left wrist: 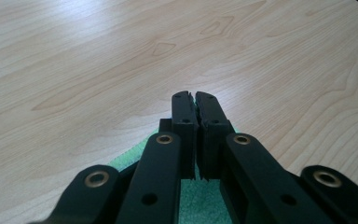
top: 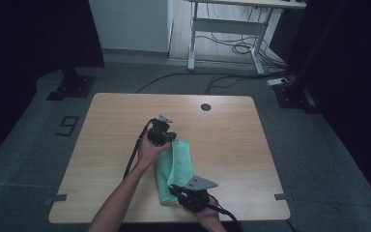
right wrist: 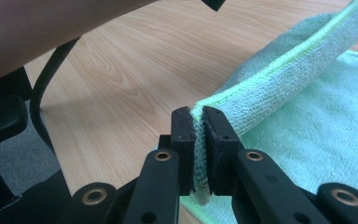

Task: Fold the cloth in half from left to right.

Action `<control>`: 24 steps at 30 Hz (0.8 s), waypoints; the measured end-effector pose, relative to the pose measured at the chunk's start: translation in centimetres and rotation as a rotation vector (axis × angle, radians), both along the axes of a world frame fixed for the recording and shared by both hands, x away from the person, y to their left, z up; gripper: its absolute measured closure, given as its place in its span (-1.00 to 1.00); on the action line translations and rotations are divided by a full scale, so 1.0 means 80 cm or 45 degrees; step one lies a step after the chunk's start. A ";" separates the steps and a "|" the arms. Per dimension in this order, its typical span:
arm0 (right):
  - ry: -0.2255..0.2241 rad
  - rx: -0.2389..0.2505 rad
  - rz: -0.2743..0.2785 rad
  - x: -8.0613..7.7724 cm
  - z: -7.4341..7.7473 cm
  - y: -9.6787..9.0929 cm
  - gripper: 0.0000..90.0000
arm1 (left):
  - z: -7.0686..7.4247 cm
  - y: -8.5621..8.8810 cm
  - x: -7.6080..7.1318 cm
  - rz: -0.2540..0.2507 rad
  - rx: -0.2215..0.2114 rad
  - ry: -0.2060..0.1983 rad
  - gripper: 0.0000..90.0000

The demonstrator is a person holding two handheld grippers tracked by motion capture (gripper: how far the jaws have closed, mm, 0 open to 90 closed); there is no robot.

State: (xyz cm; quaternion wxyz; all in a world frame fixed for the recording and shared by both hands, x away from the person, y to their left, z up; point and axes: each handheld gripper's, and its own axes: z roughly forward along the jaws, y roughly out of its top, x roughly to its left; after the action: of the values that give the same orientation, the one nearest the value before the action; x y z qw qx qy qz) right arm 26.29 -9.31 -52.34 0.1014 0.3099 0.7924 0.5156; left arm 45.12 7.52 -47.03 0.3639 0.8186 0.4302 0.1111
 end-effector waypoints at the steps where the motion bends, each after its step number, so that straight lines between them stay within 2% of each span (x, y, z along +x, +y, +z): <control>1: 0.001 0.000 0.000 0.000 0.000 -0.001 0.84 | -0.001 -0.002 0.000 0.000 0.000 0.003 0.93; 8: 0.025 0.004 -0.014 0.001 -0.003 -0.008 0.83 | -0.015 -0.012 0.007 0.005 0.023 0.027 0.93; 14: 0.047 0.001 -0.056 0.003 -0.009 -0.019 0.82 | -0.028 -0.020 0.016 0.023 0.028 0.043 0.93; 19: 0.050 0.011 -0.078 0.004 -0.008 -0.028 0.81 | -0.025 -0.025 0.018 0.032 0.025 0.027 0.93; 24: 0.036 0.029 -0.086 0.007 -0.004 -0.033 0.81 | -0.019 -0.020 0.020 0.053 0.020 0.012 0.93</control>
State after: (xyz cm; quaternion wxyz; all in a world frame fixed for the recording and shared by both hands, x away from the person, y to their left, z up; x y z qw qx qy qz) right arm 26.82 -11.92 -52.64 0.1039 0.3449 0.7768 0.5165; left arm 46.69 5.96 -48.57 0.3530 0.8129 0.4479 0.1183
